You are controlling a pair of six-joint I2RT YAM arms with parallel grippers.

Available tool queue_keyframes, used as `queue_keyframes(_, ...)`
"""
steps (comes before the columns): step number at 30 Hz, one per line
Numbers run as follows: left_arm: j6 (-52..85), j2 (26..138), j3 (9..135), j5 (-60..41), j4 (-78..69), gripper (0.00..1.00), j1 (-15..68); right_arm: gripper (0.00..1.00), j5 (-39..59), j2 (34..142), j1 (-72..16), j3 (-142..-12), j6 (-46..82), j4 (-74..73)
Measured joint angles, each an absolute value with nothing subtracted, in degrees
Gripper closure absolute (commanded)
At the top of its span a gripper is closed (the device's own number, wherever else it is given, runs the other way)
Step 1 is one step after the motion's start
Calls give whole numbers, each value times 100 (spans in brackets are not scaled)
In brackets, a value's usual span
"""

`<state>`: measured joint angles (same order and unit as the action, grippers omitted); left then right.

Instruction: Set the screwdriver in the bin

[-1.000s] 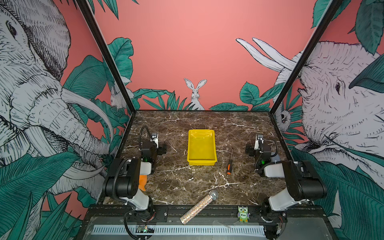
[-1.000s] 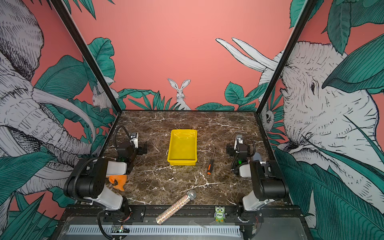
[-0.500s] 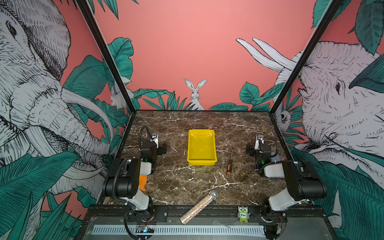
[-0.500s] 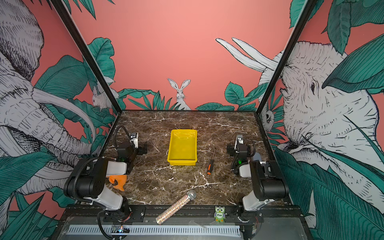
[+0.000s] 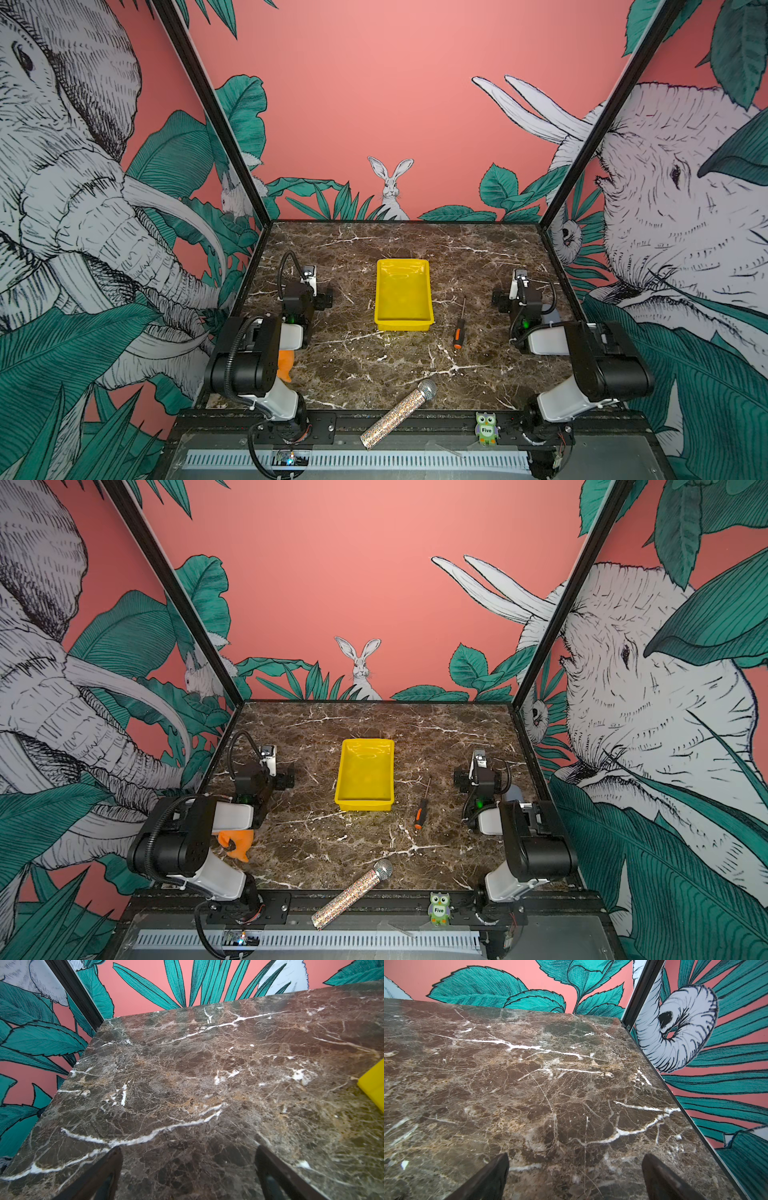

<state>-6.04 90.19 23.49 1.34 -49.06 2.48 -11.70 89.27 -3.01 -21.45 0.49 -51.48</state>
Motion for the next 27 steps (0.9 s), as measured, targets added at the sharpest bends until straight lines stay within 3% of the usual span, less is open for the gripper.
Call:
queue_keyframes(10,-604,9019,2349,134,-4906,0,248,1,-1505,8768,-290,-2143,220,-4960)
queue_keyframes(15,-596,8997,2366,329,-4838,0,263,1,-1800,7902,-283,-2729,482,-3216)
queue_keyframes(20,-231,8106,3697,1387,-2169,0,462,1,-1719,7065,-268,-4340,875,-803)
queue_keyframes(27,1122,7319,7620,1511,1772,0,508,5,-1315,6285,-454,-5907,1616,1933)
